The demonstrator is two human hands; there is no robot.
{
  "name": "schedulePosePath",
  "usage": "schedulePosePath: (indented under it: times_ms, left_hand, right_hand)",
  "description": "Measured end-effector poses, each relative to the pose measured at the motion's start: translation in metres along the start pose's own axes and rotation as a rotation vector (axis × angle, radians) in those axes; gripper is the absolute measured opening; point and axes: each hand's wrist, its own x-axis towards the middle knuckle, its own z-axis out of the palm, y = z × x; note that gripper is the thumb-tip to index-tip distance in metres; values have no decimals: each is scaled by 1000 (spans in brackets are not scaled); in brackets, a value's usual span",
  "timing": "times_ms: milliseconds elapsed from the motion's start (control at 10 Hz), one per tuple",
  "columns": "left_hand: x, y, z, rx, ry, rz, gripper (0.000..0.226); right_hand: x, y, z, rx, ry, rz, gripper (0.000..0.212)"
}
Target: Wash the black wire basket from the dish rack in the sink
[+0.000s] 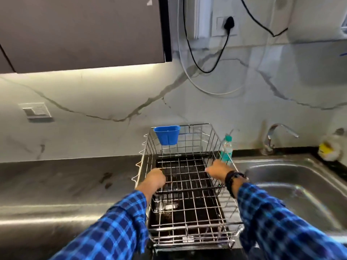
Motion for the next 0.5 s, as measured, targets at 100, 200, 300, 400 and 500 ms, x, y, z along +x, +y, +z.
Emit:
schedulePosePath:
  times_ms: [100,200,300,400,500]
  left_hand:
    - [25,-15,13,169,-100,-16,33]
    - [38,-28,25,237,-78,-21,32]
    - [37,-27,25,-164,-23,-48,35]
    - [37,-24,25,-342,6,-84,56]
    - [15,-24,7,-425,15,112,78]
  right_hand:
    - [11,6,13,43,-26,52,45]
    - [12,10,19,21,-46,71,52]
    - [15,17,24,11,-107,40,61]
    - [4,16,17,35,-129,-7,60]
    - [-13,15,4,25,-69,-142,47]
